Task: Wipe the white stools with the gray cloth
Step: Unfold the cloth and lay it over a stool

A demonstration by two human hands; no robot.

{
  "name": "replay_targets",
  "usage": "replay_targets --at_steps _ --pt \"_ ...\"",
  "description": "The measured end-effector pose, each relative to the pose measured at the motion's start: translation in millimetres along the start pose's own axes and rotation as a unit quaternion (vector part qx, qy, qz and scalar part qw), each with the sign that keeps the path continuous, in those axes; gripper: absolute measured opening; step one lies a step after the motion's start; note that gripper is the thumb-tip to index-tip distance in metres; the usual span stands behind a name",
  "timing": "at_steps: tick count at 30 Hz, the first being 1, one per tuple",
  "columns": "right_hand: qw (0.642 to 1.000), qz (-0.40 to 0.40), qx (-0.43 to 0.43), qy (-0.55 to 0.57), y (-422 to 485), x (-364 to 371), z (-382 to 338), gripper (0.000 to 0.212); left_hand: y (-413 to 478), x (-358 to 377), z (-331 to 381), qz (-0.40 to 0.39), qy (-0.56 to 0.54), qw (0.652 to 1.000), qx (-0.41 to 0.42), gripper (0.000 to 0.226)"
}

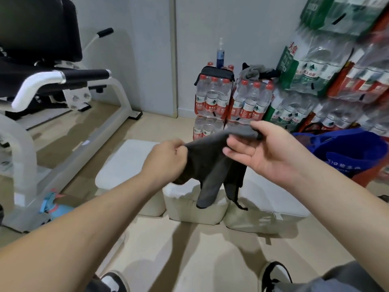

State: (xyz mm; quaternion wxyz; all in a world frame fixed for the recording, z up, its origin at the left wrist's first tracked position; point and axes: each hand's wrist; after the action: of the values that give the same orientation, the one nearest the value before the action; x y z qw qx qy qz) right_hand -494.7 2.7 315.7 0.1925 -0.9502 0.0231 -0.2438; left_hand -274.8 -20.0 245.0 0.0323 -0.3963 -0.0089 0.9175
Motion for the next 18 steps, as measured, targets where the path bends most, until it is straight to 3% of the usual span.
replay_targets --at_steps 2,6,10,13,16,18 --pt "0.990 0.085 -0.003 -0.115 -2.1 -14.1 1.9 0.012 0.1 -14.2 -3.6 0.008 0.039 0.999 0.030 0.023" --pt "0.983 0.130 0.002 -0.131 -7.0 -34.5 3.5 0.026 -16.4 -24.7 -1.7 -0.074 0.040 0.989 0.125 0.020" --pt "0.980 0.048 0.069 -0.180 -18.0 -39.1 -3.2 0.028 -27.1 -50.2 0.0 -0.146 -0.026 0.988 0.040 0.016" --pt "0.982 0.014 0.110 -0.155 -21.3 -42.1 -11.9 0.034 -26.4 -68.2 -0.2 -0.204 -0.042 0.978 -0.017 0.019" --pt "0.985 0.010 0.120 -0.126 -2.9 -42.0 -10.0 0.042 -4.6 -70.6 2.8 -0.234 0.044 0.971 -0.034 0.012" --pt "0.975 0.027 0.123 -0.185 28.6 -41.4 1.1 0.034 27.3 -65.8 -2.3 -0.238 0.119 0.963 -0.030 0.010"
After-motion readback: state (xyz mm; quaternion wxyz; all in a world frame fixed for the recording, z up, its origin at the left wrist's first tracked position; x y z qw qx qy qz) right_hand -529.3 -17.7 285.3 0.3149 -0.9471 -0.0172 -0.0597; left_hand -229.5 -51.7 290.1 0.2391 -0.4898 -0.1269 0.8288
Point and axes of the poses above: each hand's wrist, its own y-axis towards the middle knuckle, its own x-axis out of the palm, z = x × y, and after that the axes turned 5 degrees about -z, right-handed
